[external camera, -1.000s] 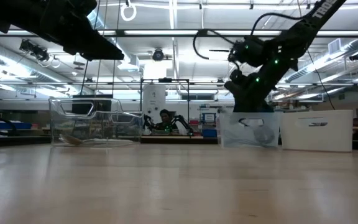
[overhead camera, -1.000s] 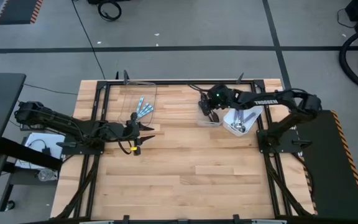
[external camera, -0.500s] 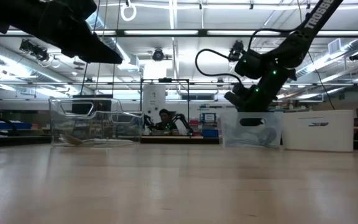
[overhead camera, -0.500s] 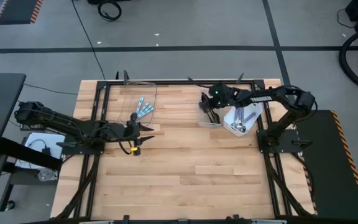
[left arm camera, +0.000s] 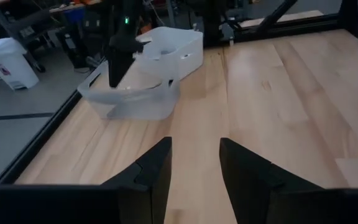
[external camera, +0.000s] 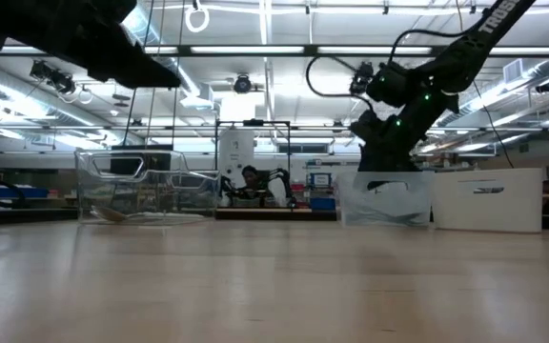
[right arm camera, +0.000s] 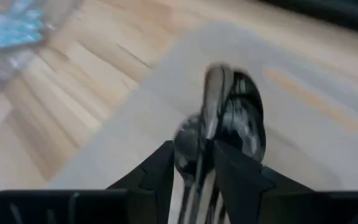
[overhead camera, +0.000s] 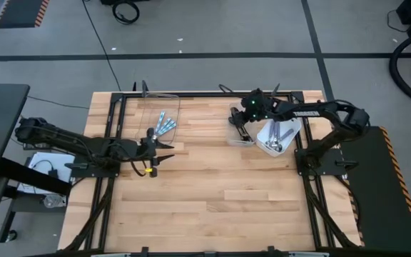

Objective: Sort silverware by color (type)
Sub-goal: Return to Home Position

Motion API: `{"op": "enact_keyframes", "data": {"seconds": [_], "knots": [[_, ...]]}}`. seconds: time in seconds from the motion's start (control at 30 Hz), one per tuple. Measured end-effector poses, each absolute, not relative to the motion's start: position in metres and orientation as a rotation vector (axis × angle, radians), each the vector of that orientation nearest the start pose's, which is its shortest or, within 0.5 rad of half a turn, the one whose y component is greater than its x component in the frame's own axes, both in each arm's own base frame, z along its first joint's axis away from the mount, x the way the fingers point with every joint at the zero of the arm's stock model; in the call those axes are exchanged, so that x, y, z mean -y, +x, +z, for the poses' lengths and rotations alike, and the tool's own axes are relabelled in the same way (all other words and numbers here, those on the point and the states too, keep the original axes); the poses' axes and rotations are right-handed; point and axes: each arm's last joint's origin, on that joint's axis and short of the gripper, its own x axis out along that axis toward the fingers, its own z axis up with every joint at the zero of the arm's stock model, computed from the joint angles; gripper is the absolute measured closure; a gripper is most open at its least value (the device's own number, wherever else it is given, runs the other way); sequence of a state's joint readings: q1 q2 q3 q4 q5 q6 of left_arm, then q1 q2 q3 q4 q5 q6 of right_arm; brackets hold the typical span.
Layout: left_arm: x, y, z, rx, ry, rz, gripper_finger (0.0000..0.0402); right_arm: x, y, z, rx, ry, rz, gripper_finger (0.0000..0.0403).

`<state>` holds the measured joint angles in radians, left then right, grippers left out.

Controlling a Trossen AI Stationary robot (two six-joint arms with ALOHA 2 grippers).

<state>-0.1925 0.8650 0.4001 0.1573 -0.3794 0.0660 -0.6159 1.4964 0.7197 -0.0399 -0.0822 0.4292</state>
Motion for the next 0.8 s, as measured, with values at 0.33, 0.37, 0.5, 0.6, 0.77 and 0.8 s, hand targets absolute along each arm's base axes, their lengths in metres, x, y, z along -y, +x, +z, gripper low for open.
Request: {"op": "enact_keyframes", "data": {"seconds": [0.33,0.37,0.5,0.6,0.77,0.8], "knots": [[0.012,0.153,0.192,-0.257,0.080,0.232,0.0260,0.146,0.227,0.207,-0.543,0.580,-0.607,0.0274],[0.010,0.150,0.191,-0.247,0.071,0.237,0.0260,0.143,0.226,0.212,-0.529,0.564,-0.599,0.0274],[0.007,0.139,0.187,-0.197,0.037,0.250,0.0260,0.129,0.223,0.231,-0.475,0.482,-0.576,0.0275],[0.006,0.130,0.184,-0.154,0.027,0.262,0.0260,0.116,0.219,0.243,-0.432,0.414,-0.579,0.0275],[0.004,0.118,0.179,-0.096,0.003,0.270,0.0260,0.098,0.197,0.244,-0.347,0.360,-0.592,0.0275],[0.004,0.116,0.178,-0.089,-0.005,0.275,0.0260,0.095,0.192,0.244,-0.326,0.362,-0.590,0.0275]]}}
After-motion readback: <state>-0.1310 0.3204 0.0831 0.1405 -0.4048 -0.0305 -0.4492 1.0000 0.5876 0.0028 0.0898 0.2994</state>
